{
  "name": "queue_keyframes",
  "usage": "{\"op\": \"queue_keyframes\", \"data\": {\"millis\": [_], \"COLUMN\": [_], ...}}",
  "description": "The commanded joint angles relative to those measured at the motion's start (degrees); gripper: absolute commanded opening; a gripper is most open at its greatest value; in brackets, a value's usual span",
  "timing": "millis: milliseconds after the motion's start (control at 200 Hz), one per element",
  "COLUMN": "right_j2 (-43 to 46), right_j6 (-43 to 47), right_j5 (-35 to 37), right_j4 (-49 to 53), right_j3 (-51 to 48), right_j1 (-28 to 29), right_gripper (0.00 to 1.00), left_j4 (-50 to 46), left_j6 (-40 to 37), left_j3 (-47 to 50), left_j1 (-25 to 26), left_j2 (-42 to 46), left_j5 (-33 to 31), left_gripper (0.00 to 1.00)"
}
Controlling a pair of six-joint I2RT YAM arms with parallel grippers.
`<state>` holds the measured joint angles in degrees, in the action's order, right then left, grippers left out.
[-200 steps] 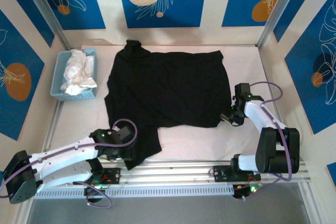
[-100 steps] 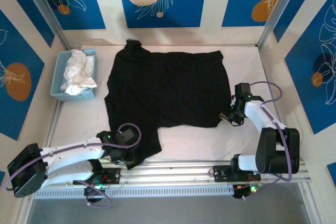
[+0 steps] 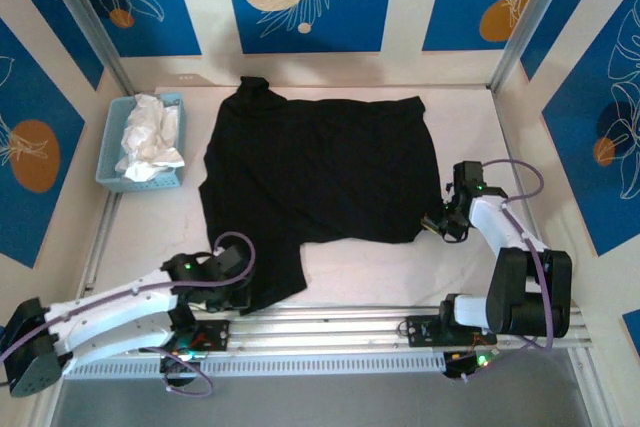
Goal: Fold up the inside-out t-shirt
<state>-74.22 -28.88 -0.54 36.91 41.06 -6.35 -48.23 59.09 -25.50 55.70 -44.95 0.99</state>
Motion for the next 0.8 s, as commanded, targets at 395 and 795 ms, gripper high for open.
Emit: {"op": "queue_keyframes", "data": {"millis": [395,795], "right_j2": [1.2,5.6], "right_j6": [0.6,0.7], "right_j5": [-8.3,-9.3], "right_j4": [-3.4,-1.0], "right_j3": [2.6,2.2], "right_j1": [-7.5,-8.9], "right_gripper": [0.03,0.04], "left_j4": [-5.2,-11.2], "left_j6": [-24.6,-31.9], "left_j3": [-23.9,-34.2], "left_j1": [-30.0,-38.2], "left_j2": [4.1,2.3], "left_j5": [-4.5,1.2], "left_gripper": [0.0,0.0]}}
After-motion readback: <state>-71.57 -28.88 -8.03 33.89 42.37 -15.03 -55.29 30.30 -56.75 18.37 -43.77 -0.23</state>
